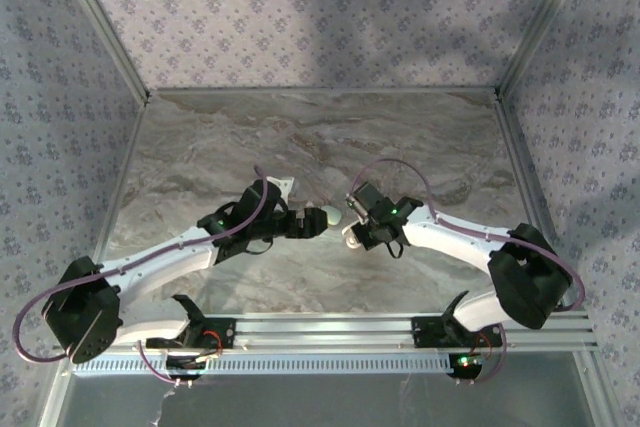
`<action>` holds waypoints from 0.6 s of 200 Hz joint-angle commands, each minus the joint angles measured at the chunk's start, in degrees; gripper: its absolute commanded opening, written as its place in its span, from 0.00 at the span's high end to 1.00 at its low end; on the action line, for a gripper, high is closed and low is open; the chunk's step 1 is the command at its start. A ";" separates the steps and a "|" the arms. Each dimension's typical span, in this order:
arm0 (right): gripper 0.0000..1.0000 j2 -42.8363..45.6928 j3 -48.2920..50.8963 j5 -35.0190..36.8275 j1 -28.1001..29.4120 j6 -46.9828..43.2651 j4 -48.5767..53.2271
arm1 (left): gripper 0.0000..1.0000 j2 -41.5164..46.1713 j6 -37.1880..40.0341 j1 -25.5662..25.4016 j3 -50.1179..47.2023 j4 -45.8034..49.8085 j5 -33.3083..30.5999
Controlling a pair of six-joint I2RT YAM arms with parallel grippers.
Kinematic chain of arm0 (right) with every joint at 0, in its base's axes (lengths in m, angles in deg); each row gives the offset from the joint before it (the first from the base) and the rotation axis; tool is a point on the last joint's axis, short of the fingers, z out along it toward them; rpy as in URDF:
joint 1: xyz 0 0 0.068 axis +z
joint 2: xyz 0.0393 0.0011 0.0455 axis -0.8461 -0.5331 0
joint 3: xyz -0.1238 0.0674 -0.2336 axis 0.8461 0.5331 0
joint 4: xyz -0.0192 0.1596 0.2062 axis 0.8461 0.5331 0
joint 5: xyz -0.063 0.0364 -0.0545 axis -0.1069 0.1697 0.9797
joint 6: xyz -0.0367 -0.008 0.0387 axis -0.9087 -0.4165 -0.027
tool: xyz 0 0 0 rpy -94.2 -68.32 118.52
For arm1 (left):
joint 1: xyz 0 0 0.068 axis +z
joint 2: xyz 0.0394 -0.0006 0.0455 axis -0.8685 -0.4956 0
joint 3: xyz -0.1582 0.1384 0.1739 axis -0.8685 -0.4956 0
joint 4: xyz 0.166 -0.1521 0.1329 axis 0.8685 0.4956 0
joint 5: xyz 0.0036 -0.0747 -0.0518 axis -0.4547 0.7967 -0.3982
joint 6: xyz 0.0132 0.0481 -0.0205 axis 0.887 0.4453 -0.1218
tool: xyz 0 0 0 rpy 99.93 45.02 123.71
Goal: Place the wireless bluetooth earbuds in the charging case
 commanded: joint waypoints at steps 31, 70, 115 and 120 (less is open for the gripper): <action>0.77 -1.79 -1.88 1.03 0.29 -1.39 -0.96 | 0.00 -1.01 0.68 -0.21 1.43 -2.30 0.79; 0.78 -2.58 -1.81 0.90 0.28 -1.57 -1.16 | 0.00 -1.28 0.79 -0.20 1.46 -2.22 0.76; 0.77 -3.81 -1.89 0.81 0.34 -1.63 -1.35 | 0.00 -1.58 0.89 -0.17 1.69 -2.15 0.79; 0.77 -3.91 -1.86 0.85 0.37 -1.65 -1.42 | 0.00 -1.58 0.93 -0.15 1.65 -2.17 0.79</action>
